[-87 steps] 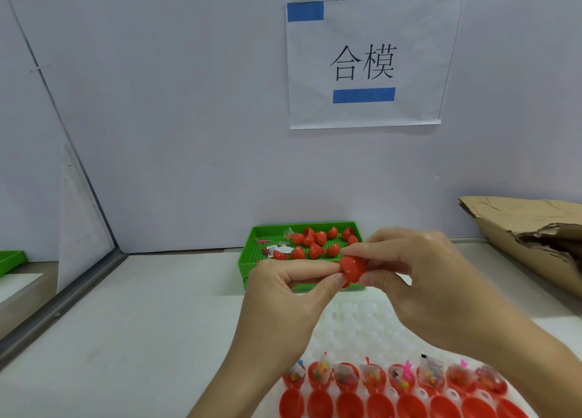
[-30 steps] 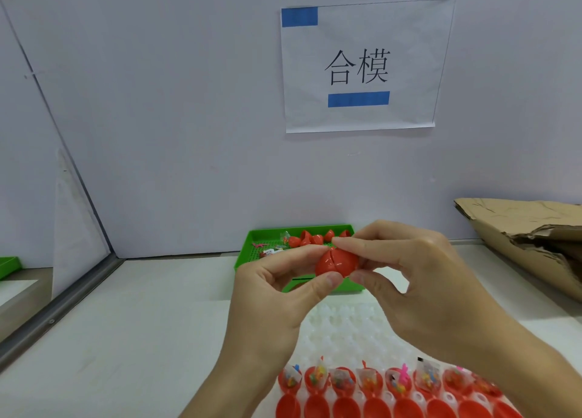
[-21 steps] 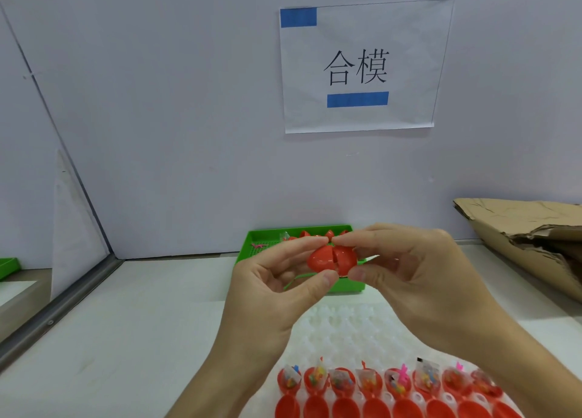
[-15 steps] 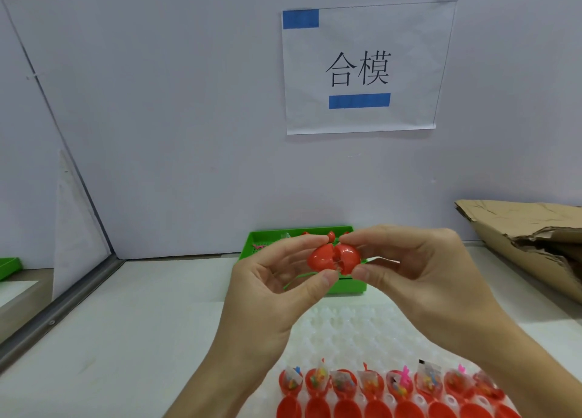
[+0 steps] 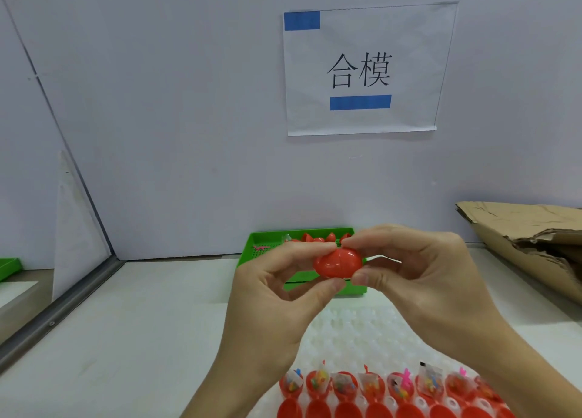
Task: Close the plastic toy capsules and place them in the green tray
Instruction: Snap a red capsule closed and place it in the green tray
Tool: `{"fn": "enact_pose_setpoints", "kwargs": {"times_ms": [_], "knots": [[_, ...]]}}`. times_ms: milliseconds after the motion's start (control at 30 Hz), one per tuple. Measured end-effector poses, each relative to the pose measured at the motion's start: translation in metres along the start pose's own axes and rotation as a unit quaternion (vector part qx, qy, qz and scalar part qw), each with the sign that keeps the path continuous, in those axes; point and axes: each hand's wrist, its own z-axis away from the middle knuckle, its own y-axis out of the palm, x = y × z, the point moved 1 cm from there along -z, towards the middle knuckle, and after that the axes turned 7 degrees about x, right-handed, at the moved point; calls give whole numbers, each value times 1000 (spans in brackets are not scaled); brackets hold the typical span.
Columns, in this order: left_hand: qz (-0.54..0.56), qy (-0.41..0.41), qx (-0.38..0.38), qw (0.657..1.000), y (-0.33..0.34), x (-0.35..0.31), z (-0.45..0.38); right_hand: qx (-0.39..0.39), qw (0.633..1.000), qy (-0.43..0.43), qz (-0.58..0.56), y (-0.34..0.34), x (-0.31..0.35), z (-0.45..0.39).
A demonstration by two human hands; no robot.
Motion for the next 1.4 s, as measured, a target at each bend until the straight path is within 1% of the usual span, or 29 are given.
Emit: {"fn": "enact_pose_setpoints", "kwargs": {"times_ms": [133,233,333,400,533,633,700,767,933,1100,1200,1333,1400], "knots": [[-13,2,-19,1000,0,0,1,-15,1000,-7,-13,2,2,0],[-54,12,-54,997,-1,0,2,-13,1000,-14,-6,4,2,1],[-107,21,-84,990,-1,4,2,-13,999,-29,18,8,2,2],[-117,21,-92,989,0,6,3,-26,998,-44,46,12,0,2],[-155,42,-70,985,2,5,2,-61,995,-46,68,16,-4,3],[-147,42,-43,987,3,4,3,-72,997,-3,25,15,-7,1],[-126,37,-32,991,5,5,4,-68,998,10,3,14,-6,1],[-124,42,-33,991,5,6,4,-61,998,9,10,13,-4,1],[-178,61,-47,981,0,14,2,-49,996,-8,71,15,-4,2],[-170,81,-54,981,0,25,3,-50,991,-16,121,19,-6,3],[-188,88,-63,976,3,28,3,-52,985,-18,165,23,-11,5],[-246,97,-51,963,4,30,3,-53,985,-3,167,25,-17,6],[-251,88,-46,963,2,26,2,-49,991,17,127,22,-17,4]]}}
